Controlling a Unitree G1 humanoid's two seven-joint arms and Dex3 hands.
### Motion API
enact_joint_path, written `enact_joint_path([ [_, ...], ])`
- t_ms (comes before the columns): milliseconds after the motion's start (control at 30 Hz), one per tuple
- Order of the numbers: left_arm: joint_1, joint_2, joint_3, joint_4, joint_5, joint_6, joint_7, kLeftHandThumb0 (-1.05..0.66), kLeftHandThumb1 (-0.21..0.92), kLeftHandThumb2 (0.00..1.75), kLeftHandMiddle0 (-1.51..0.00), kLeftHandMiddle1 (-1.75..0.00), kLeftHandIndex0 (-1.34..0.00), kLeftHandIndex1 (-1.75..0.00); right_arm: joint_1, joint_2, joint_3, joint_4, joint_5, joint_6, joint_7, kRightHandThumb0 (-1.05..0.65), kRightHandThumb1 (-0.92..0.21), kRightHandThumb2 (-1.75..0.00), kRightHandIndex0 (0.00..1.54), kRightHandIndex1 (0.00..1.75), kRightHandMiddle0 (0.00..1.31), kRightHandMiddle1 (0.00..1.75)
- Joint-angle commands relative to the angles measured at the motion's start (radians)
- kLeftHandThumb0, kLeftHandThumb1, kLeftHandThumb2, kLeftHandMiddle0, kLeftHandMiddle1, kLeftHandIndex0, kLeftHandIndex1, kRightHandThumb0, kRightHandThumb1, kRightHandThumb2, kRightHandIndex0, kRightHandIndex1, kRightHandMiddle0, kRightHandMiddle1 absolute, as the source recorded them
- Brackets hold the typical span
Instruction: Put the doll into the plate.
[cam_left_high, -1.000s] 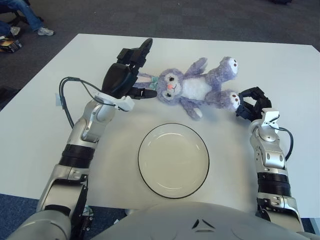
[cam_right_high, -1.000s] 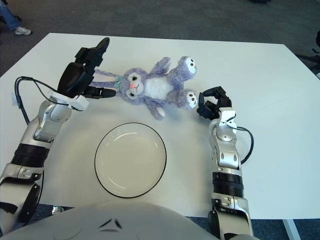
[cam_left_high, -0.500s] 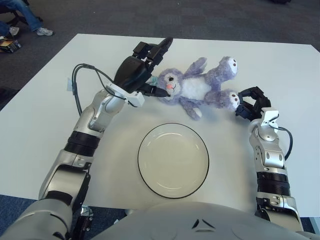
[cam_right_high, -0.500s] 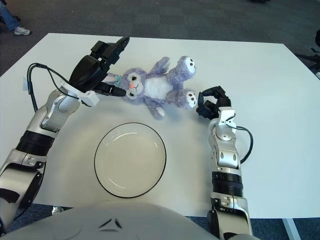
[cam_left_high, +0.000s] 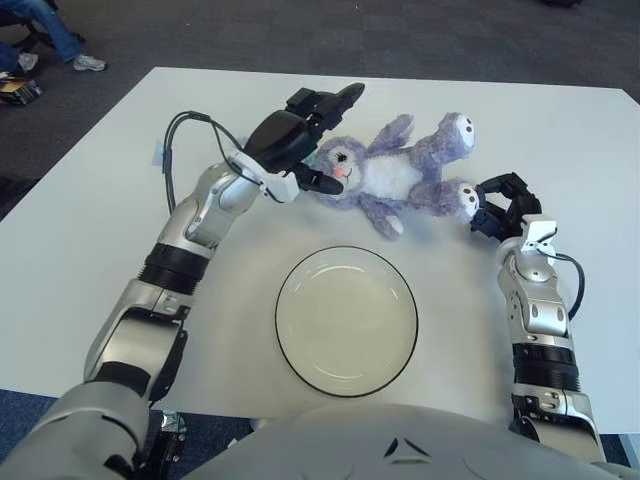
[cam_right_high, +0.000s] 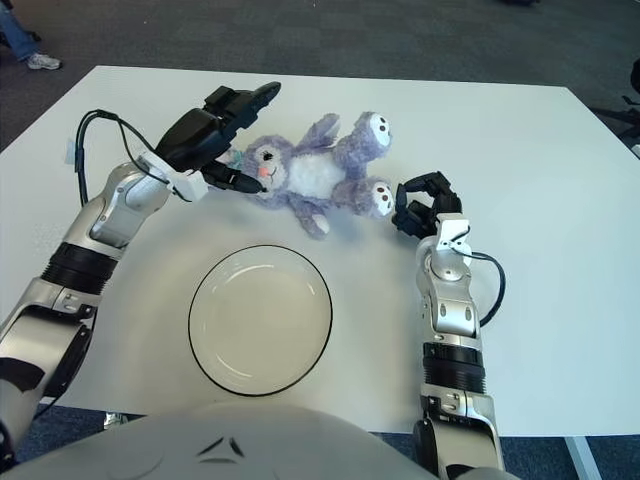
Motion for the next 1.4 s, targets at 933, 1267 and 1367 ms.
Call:
enact_joint_path([
  [933,-0.128,-0.004,-0.141,0.083,0.060,0.105,-0.223,-1.03,0.92,0.40,-0.01,-0.01,0.00,0.00,0.036,0.019,0.011,0.037,0.002,0.056,0.011,-0.41,-0.54,-1.03,1.04,1.75,0.43,1.75],
  [1267,-0.136,-0.004,-0.175,0.091,0.125,0.162,-0.233,-1.05,0.92,0.48,-0.03,-0.02,0.00,0.00,0.037,0.021,0.009,0.037,0.007,0.051,0.014,-0.41,-0.56,-1.01,1.02,1.75,0.42,1.75],
  [1367,-0.136,-0.004,-0.182,0.090,0.142,0.176,-0.229,-1.05,0.92,0.49,-0.02,-0.02,0.00,0.00,0.038,0.022,0.008,0.037,0.008,0.048,0.012,-0.41,-0.56,-1.00,1.02,1.75,0.42,1.75],
])
